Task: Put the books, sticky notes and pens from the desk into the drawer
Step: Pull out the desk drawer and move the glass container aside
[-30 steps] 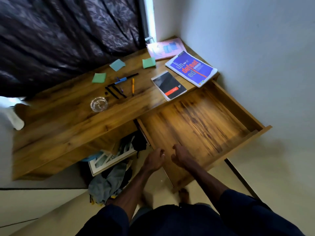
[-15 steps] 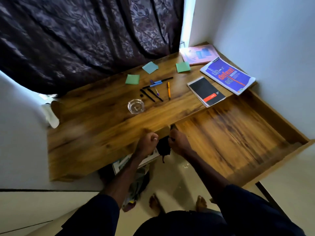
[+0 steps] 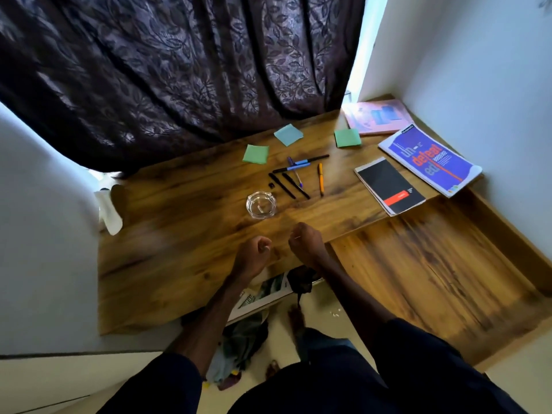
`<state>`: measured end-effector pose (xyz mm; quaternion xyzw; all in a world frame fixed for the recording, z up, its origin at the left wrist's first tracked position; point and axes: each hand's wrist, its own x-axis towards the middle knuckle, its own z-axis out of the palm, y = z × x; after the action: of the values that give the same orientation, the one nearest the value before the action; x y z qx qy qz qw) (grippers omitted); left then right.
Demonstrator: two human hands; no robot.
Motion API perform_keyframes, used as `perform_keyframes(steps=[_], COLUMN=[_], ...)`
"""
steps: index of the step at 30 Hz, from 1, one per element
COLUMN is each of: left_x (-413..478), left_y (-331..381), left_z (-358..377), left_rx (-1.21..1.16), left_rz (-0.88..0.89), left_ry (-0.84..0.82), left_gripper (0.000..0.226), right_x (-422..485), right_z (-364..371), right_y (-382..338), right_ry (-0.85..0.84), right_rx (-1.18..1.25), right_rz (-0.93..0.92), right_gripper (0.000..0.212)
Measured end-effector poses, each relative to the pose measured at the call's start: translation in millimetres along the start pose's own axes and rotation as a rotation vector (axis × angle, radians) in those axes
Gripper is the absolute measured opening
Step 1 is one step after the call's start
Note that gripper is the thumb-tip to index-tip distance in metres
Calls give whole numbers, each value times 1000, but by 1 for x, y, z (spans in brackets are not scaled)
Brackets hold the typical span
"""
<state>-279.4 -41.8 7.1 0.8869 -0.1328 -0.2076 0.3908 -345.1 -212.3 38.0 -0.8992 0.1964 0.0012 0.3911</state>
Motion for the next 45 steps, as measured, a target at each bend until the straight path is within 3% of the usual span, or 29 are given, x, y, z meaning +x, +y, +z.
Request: perform_keyframes(steps=[13, 18, 26, 29, 32, 40, 45], left_x=[101, 124, 141, 155, 173, 232, 249], left_y=[53, 58, 58, 54, 50, 29, 16], left_z=[-8, -9, -30, -39, -49, -61, -62], left_rx=[74, -7, -105, -120, -123, -125, -130], left_rz=[10, 10, -61, -81, -102, -179, -203], left_ry=[1, 38, 59, 81, 102, 10, 21], left_gripper=[25, 17, 18, 17, 17, 23, 21], right_x=[121, 139, 150, 163, 184, 264, 278], right_z=[-1, -4, -1, -1, 0, 35, 58], right_y=[-1, 4, 5, -5, -21, -12, -13], right_ry=[10, -22, -46, -58, -42, -62, -11], right_rx=[122, 145, 92, 15, -80, -307, -307], right_rz=[11, 38, 27, 25, 30, 30, 87], right_gripper=[12, 29, 22, 3, 21, 20, 36])
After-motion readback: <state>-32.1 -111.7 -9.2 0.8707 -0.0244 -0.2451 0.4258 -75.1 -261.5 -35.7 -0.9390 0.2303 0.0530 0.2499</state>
